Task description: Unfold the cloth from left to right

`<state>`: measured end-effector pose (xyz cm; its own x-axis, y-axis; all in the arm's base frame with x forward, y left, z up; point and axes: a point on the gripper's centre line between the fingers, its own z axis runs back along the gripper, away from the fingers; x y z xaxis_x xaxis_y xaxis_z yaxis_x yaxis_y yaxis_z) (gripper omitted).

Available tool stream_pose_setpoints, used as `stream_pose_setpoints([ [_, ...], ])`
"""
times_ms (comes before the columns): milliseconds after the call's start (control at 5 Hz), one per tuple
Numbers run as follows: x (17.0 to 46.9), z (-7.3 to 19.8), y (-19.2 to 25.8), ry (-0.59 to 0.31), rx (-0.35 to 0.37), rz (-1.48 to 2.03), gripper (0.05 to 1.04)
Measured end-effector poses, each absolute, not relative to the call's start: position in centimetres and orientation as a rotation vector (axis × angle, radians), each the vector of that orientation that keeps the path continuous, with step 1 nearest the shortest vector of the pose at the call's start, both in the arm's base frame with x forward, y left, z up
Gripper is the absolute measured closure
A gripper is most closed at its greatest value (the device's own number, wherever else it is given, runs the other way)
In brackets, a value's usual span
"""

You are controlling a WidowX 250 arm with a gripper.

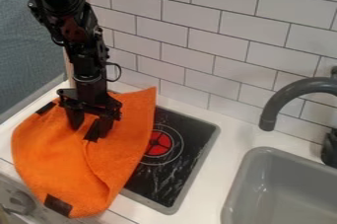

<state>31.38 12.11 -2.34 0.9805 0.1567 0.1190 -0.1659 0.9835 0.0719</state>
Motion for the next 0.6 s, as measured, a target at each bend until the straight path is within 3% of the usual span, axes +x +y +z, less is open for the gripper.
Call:
stream_pose_setpoints([
  [200,31.43,-2.31,12.13,-0.115,0.082,0.159,0.714],
  [400,31.43,-2.32,12.03,-0.114,0.076,0.153,0.901],
  [600,31.3,-2.35,11.88,-0.105,0.068,0.151,1.001],
])
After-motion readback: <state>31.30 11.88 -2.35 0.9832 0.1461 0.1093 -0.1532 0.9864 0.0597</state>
